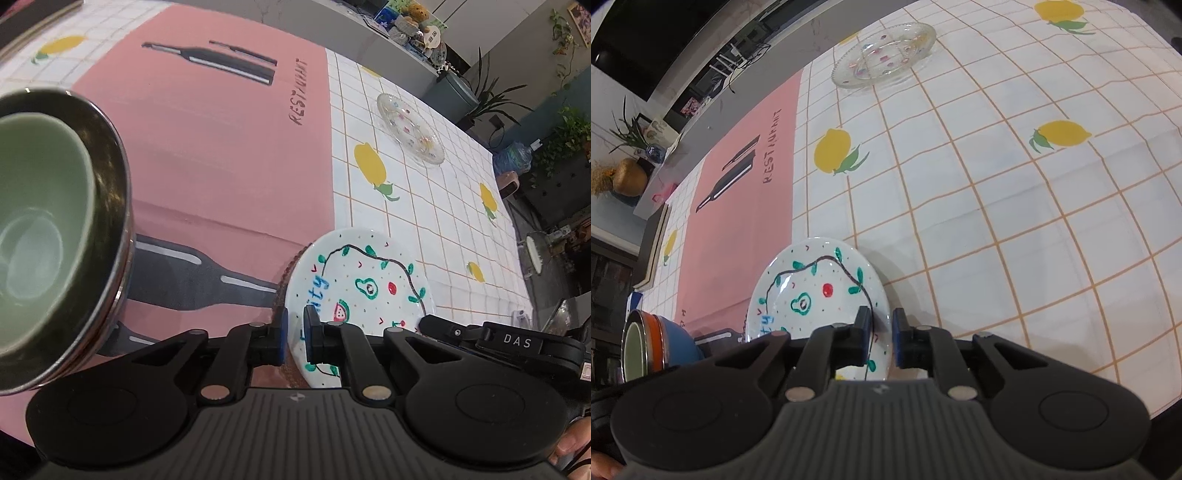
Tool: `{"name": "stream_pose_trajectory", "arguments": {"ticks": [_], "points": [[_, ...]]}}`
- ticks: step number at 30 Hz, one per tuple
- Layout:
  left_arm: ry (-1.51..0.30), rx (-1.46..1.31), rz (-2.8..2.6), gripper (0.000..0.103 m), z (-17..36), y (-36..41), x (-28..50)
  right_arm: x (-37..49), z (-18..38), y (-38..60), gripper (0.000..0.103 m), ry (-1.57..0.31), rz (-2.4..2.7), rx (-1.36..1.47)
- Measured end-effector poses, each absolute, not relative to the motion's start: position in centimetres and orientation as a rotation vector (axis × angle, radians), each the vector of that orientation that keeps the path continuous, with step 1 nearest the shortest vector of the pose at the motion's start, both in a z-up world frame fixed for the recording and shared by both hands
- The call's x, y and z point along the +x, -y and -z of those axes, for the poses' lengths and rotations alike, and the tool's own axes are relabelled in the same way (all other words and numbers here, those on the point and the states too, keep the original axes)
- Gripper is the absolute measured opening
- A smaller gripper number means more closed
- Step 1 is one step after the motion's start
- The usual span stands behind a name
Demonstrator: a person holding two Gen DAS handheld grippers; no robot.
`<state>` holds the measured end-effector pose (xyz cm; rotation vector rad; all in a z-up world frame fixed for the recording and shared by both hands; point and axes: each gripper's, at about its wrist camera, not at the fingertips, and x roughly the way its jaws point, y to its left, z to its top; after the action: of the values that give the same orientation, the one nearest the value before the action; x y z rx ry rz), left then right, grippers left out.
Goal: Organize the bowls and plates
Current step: 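Lower the 'Fruity' plate with both grippers onto the cloth beside the bowl stack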
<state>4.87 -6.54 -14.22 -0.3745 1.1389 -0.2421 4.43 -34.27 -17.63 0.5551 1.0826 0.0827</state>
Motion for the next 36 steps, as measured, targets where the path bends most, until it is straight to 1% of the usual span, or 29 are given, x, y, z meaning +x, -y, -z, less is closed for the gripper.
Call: {"name": "stream_pose_trajectory", "arguments": {"ticks": [3,6,11,15,25,26,27,28,29,32,36], "points": [[-1.096,-0.279,0.187,0.014,13.5,7.1,4.4,4.4,17.6,33.9,0.010,-1.101,-0.087,0.534],[-1.077,-0.257,0.172,0.021,13.3,7.0,4.2,4.2,17.5,33.4,0.010,-1.129,-0.094,0.519],[-1.105,-0.221,0.163,0.023,13.9,7.3,4.2,3.7,17.6,32.8,0.011,-1.152,-0.108,0.497],[-1.123,-0.249,0.178,0.025,14.1,7.1,4.1,3.7,17.8,32.3,0.017,-1.193,-0.140,0.482],[-1.152,-0.340,0.215,0.024,14.6,6.5,4.1,4.3,17.2,34.2,0.018,-1.114,-0.080,0.554],[-1.158,-0.345,0.217,0.024,14.7,6.6,4.1,4.5,17.2,34.2,0.018,-1.112,-0.076,0.556],[-1.164,-0.353,0.220,0.020,14.8,6.6,4.1,4.6,17.3,34.3,0.018,-1.110,-0.076,0.562],[-1.168,-0.358,0.225,0.019,14.9,6.6,4.1,4.6,17.4,34.3,0.017,-1.111,-0.077,0.568],[-1.167,-0.355,0.224,0.018,14.9,6.6,4.1,4.7,17.5,34.3,0.014,-1.115,-0.076,0.569],[-1.166,-0.354,0.224,0.018,14.9,6.7,4.0,4.6,17.8,34.1,0.008,-1.121,-0.092,0.585],[-1.169,-0.357,0.224,0.018,14.9,6.7,4.1,4.6,17.5,33.5,0.008,-1.118,-0.087,0.543]]}}
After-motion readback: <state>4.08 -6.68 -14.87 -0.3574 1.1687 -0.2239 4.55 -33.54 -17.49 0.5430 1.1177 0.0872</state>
